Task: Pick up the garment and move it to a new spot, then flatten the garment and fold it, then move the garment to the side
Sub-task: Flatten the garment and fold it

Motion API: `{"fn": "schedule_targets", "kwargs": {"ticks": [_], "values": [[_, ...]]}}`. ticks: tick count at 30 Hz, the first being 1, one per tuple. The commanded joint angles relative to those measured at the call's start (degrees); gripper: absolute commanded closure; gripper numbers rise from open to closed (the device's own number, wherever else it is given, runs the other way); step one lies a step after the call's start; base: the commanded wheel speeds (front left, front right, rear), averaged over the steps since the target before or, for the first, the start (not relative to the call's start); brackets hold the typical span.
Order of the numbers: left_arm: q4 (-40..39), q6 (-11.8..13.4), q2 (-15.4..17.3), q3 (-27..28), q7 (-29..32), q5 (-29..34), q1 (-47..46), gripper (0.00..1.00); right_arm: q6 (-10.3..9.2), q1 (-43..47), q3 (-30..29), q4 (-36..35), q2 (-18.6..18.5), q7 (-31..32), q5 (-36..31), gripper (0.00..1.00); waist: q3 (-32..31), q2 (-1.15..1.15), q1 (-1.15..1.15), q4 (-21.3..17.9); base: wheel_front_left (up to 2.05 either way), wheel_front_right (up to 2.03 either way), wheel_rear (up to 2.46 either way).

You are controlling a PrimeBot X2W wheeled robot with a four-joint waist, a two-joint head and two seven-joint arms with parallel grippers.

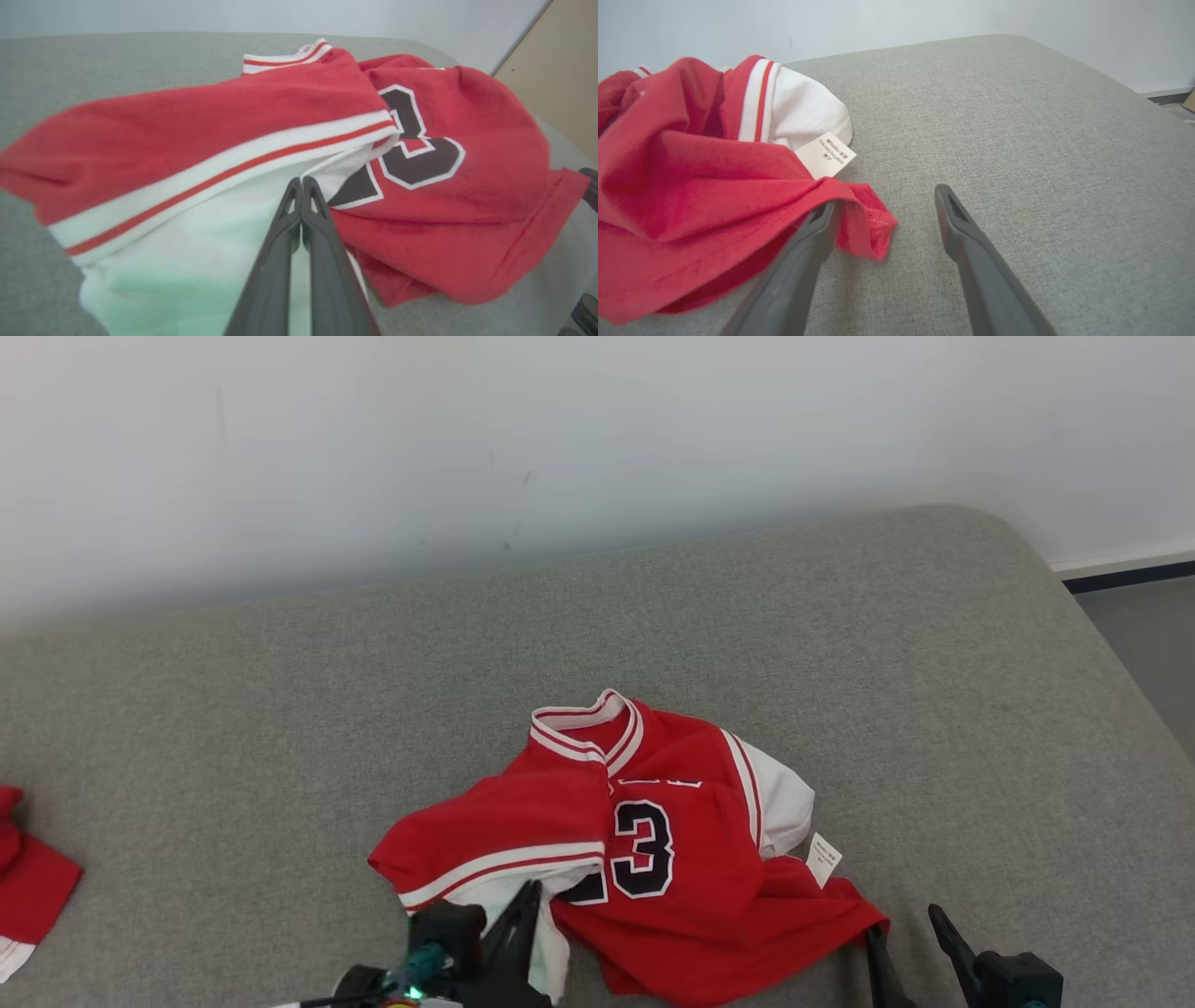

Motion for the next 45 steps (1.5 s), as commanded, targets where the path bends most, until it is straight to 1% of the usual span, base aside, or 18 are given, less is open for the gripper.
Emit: {"fn": "schedule_targets", "kwargs": {"ticks": [1, 4, 9, 12, 13, 14, 15, 20, 23, 25, 27, 29, 33, 35, 38, 43, 44, 45], "values": [[-0.27, 0.35, 0.77, 0.97, -1.01, -0.69, -0.19, 1.00, -0.10, 0.07, -0.21, -0.08, 0.03, -0.31, -0.05, 0.00, -0.10, 0.00, 0.00, 0.46, 0.00, 0.00, 0.00], [-2.33, 1.09, 1.98, 4.34, -3.71, -2.57, 0.65, 1.00, -0.10, 0.35, -1.03, -0.59, 0.03, -0.53, -0.20, 0.00, -0.29, 0.00, 0.00, 1.83, 0.00, 0.00, 0.00], [-8.73, 4.29, 5.08, 11.26, -6.36, -4.84, 3.23, 1.00, -0.10, 0.44, -2.74, -3.45, 0.03, -0.39, -0.48, 0.00, -0.51, 0.00, 0.00, 4.59, 0.00, 0.00, 0.00], [-12.19, 6.19, 6.71, 14.35, -6.79, -5.43, 5.71, 1.00, -0.10, 0.95, -4.34, -6.13, 0.02, 1.28, -0.02, 0.00, -0.59, 0.00, 0.00, 6.18, 0.00, 0.00, 0.00], [-13.06, 6.91, 7.04, 15.48, -6.91, -5.63, 6.55, 1.00, -0.10, 1.16, -5.88, -6.93, -0.01, 2.52, -0.07, 0.00, -0.56, 0.00, 0.00, 6.75, 0.00, 0.00, 0.00], [-14.34, 7.90, 7.40, 16.80, -7.03, -5.97, 8.02, 1.00, -0.10, 1.19, -8.96, -9.13, 0.00, 4.89, -0.97, 0.00, -0.46, 0.00, 0.00, 7.61, 0.00, 0.00, 0.00], [-14.87, 8.20, 7.38, 17.17, -7.07, -6.09, 8.68, 1.00, -0.10, 1.17, -10.60, -10.45, 0.03, 6.17, -1.53, 0.00, -0.35, 0.00, 0.00, 8.06, 0.00, 0.00, 0.00], [-15.76, 7.84, 6.45, 16.43, -6.95, -6.70, 10.78, 1.00, -0.10, 1.83, -15.93, -16.78, 0.02, 12.42, -0.99, 0.00, 0.14, 0.00, 0.00, 9.83, 0.00, 0.00, 0.00], [-15.13, 6.91, 5.84, 15.34, -6.87, -6.74, 10.50, 1.00, -0.10, 1.40, -18.41, -21.05, 0.02, 14.21, -1.12, 0.00, 0.55, 0.00, 0.00, 10.71, 0.00, 0.00, 0.00], [-14.81, 6.59, 5.34, 14.75, -6.87, -6.61, 10.04, 1.00, -0.10, 1.25, -17.26, -23.92, 0.17, 15.62, -0.41, 0.00, 0.76, 0.00, 0.00, 11.04, 0.00, 0.00, 0.00], [-14.47, 6.14, 5.07, 14.38, -6.90, -6.56, 9.53, 1.00, -0.10, 1.87, -13.04, -25.96, 0.18, 18.14, 1.36, 0.00, 1.07, 0.00, 0.00, 11.30, 0.00, 0.00, 0.00], [-14.13, 6.05, 4.63, 13.93, -6.94, -6.45, 9.26, 1.00, -0.10, 3.33, -7.91, -26.77, 0.07, 22.06, 4.01, 0.00, 1.27, 0.00, 0.00, 11.64, 0.00, 0.00, 0.00], [-13.40, 5.35, 4.14, 13.59, -7.04, -6.42, 8.32, 1.00, -0.11, 5.93, 0.78, -29.29, 0.03, 29.13, 6.35, 0.00, 1.64, 0.00, 0.00, 12.29, 0.00, 0.00, 0.00], [-13.05, 5.16, 4.09, 13.57, -7.09, -6.48, 8.28, 1.00, -0.11, 7.88, 3.92, -30.43, 0.04, 32.26, 7.29, 0.00, 1.79, 0.00, 0.00, 12.57, 0.00, 0.00, 0.00], [-12.66, 4.93, 3.83, 13.55, -7.17, -6.52, 8.22, 1.00, -0.11, 9.68, 4.97, -31.53, -0.05, 35.53, 6.62, 0.00, 1.82, 0.00, 0.00, 12.88, 0.00, 0.00, 0.00], [-11.95, 4.57, 3.67, 13.44, -7.13, -6.55, 8.01, 1.00, -0.11, 10.09, 2.35, -30.56, 0.01, 37.11, 4.00, 0.00, 1.55, 0.00, 0.00, 13.41, 0.00, 0.00, 0.00], [-11.81, 4.42, 3.61, 13.36, -7.14, -6.54, 7.96, 1.00, -0.11, 9.66, 1.79, -30.06, 0.01, 36.94, 3.38, 0.49, 1.49, 0.00, 0.00, 13.56, 0.00, 0.00, 0.00], [-11.70, 4.24, 3.53, 13.28, -7.16, -6.53, 7.88, 1.00, -0.11, 9.12, 1.55, -29.30, 0.02, 36.87, 3.15, 0.77, 1.41, 0.00, 0.00, 13.74, 0.00, 0.00, 0.00]]}}
